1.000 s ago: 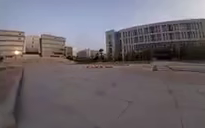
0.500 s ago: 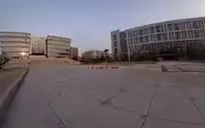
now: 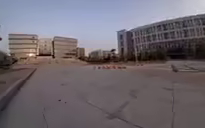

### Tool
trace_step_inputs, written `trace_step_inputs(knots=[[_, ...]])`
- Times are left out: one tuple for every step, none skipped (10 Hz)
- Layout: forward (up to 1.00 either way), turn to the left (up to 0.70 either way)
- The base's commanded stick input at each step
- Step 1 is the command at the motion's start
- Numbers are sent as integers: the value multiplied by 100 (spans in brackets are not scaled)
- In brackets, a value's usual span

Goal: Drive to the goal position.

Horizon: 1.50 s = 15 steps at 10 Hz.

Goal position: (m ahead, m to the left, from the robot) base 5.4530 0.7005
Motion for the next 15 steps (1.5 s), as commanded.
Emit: trace_step_inputs(knots=[[70, 14], [70, 14], [70, 14], [70, 14], [70, 14], [70, 14], [70, 14], [70, 14], [70, 14], [70, 14], [70, 14], [70, 14], [70, 14], [70, 14], [70, 14]])
